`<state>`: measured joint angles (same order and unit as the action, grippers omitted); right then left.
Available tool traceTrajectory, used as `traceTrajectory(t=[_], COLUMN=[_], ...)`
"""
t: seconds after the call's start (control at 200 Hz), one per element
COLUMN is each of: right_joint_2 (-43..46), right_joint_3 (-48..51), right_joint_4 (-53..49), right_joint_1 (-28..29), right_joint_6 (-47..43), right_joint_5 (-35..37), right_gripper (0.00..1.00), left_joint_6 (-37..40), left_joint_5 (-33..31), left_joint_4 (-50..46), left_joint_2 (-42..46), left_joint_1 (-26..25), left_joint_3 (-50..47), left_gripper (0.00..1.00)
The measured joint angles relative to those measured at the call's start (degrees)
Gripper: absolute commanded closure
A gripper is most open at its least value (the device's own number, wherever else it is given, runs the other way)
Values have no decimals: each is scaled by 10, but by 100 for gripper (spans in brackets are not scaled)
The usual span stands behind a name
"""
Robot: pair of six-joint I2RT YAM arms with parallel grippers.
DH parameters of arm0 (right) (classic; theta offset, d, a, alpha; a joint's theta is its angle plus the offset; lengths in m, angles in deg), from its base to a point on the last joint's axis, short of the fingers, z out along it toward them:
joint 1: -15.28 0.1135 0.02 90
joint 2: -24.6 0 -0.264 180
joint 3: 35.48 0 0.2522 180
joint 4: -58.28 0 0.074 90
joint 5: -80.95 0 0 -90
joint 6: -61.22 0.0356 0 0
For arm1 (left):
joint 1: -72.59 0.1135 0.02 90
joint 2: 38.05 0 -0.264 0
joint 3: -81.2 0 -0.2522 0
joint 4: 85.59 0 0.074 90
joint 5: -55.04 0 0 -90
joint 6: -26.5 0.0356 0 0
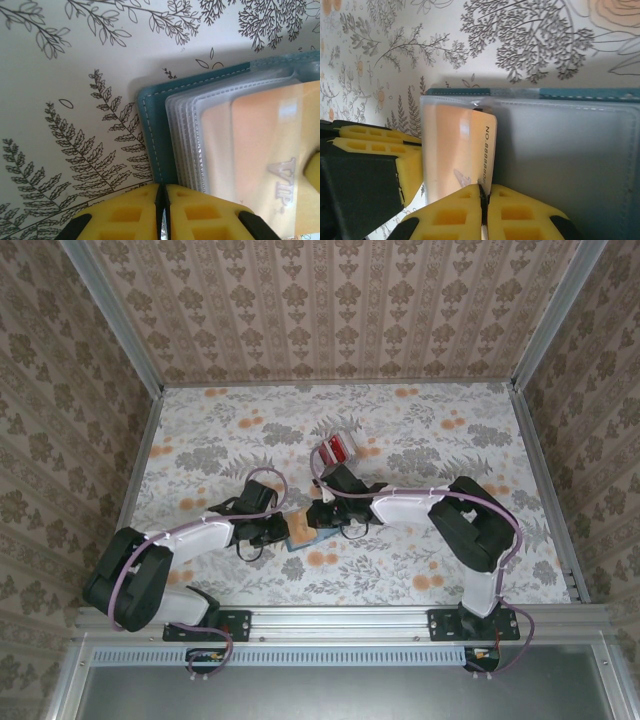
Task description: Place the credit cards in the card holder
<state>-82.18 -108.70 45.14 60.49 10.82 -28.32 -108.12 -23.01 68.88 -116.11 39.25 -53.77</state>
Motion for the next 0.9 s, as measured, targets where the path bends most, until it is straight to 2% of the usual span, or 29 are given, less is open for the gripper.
traceTrajectory(t=[0.28,0.52,0.9], right_joint_2=[-14,-13,23], right_joint_3=[-36,-41,-38], right_joint_4=[-38,-69,-153], right_joint_1=[18,23,-7], right_joint_6=[-19,-38,-79], right_joint_5=[19,41,92], right_gripper=[89,72,67], left_joint_6=[0,0,1], left_joint_5=[0,-5,-13], left_joint_4=[0,-8,-24], left_joint_2=[0,0,11], left_joint_1=[0,-4,2], left_joint_3=[0,7,9], left_gripper=[86,86,86])
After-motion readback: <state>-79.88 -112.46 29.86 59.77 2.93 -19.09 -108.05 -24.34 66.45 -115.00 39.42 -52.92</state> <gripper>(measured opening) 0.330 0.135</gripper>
